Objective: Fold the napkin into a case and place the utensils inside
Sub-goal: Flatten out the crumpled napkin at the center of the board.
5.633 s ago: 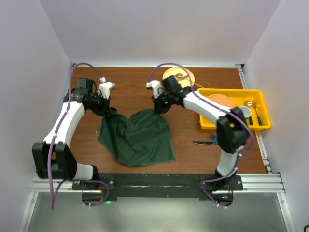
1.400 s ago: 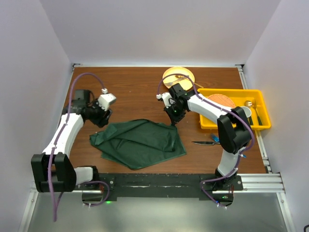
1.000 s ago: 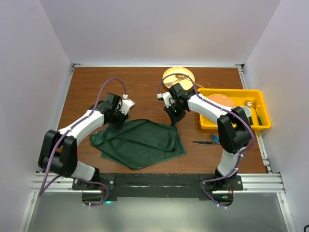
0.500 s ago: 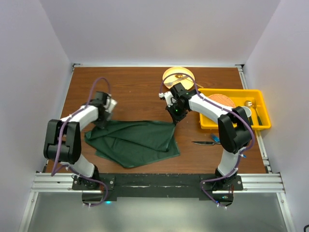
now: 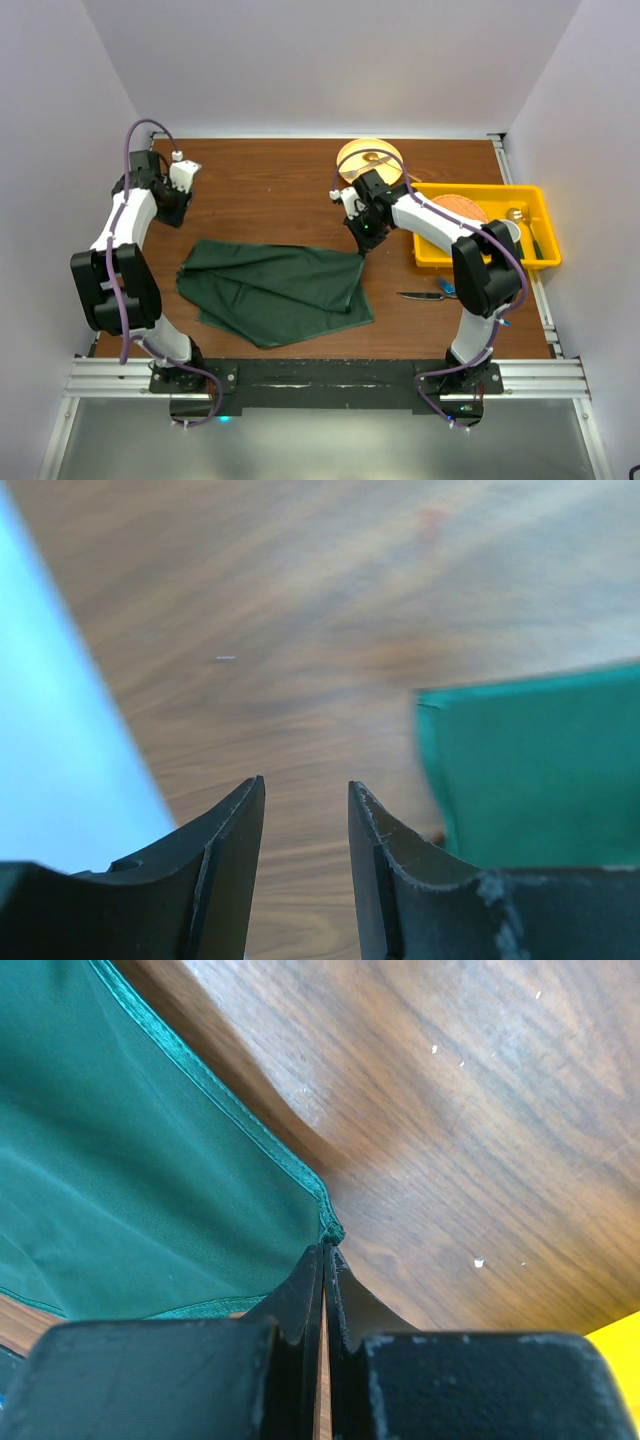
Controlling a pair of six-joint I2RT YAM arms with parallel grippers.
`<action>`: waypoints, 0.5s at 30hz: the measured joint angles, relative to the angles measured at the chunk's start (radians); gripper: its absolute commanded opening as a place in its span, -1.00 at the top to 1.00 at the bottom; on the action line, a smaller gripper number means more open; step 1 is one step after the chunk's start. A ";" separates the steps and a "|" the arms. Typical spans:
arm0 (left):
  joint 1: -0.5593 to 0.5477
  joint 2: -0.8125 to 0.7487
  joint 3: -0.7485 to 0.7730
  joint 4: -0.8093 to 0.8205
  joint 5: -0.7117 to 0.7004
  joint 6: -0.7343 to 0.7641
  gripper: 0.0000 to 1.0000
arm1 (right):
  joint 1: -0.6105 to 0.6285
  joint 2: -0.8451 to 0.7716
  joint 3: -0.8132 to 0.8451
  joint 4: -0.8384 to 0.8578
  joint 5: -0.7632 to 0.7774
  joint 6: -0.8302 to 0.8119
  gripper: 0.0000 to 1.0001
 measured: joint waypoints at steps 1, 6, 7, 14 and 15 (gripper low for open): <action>0.005 0.001 -0.002 -0.017 0.036 0.002 0.14 | 0.000 0.000 0.003 0.000 -0.001 0.001 1.00; 0.004 0.051 -0.003 -0.045 0.141 -0.027 0.06 | 0.000 0.000 0.013 0.001 -0.008 0.003 1.00; 0.004 0.072 -0.003 -0.045 0.154 -0.037 0.04 | 0.000 0.000 0.014 0.001 -0.008 0.003 1.00; 0.004 0.188 -0.034 -0.023 0.181 -0.096 0.01 | 0.000 0.000 0.018 0.001 -0.008 0.003 1.00; 0.004 0.196 -0.042 -0.017 0.182 -0.101 0.02 | 0.000 0.000 0.019 0.000 -0.008 0.003 1.00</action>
